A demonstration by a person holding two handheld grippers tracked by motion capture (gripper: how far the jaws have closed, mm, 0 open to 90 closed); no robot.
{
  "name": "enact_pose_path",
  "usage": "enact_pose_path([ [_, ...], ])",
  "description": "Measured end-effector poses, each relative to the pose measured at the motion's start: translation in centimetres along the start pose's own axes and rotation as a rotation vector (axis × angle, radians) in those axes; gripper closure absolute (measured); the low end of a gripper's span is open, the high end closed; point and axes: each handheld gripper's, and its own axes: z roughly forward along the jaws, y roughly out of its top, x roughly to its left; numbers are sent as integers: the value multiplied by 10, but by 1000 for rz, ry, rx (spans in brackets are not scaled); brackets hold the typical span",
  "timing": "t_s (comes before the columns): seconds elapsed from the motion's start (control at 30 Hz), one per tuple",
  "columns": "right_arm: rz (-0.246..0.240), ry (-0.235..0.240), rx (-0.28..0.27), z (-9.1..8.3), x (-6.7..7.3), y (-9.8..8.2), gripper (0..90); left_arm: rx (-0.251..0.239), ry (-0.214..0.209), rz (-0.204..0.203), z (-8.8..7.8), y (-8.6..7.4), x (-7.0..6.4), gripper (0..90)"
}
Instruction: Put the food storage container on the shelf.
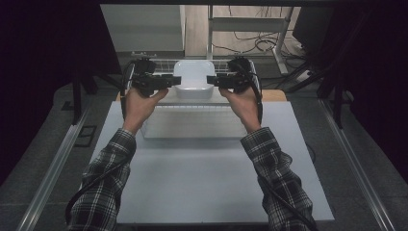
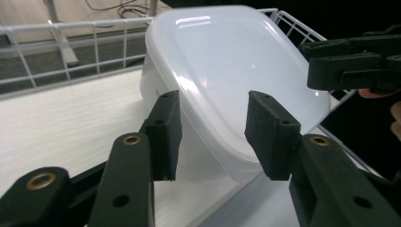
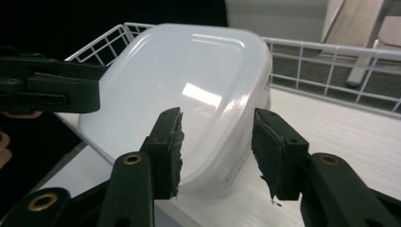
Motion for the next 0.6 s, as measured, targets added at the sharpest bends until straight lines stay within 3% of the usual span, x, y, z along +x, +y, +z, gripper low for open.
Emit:
enact_pose_path([
  [0.13, -40, -59, -14, 6, 2, 3, 532, -11, 31, 3, 5, 3, 2, 543],
  [0.23, -39, -79, -19, 9, 3, 5, 525, -21, 44, 1, 7, 3, 3, 471],
  [0.33, -81, -117, -21, 8, 7, 5, 465, -20, 73, 40, 6, 3, 0, 365],
  [0.4, -95, -117, -22, 7, 8, 5, 434, -37, 40, 47, 4, 2, -2, 338],
  [0.43, -105, -89, -32, 6, 9, 4, 367, -37, 25, 48, 4, 2, -2, 268],
  [0.47, -105, -79, -32, 5, 10, 4, 333, -17, -19, 56, 6, 2, -4, 233],
  [0.5, -105, -79, -32, 5, 10, 4, 333, -17, -19, 56, 6, 2, -4, 218],
  [0.53, -106, -47, -17, 4, 11, 5, 276, -13, -30, 67, 5, 2, -5, 209],
  [0.6, -120, -43, -15, 2, 12, 5, 224, -14, -58, 88, 3, 1, -7, 180],
])
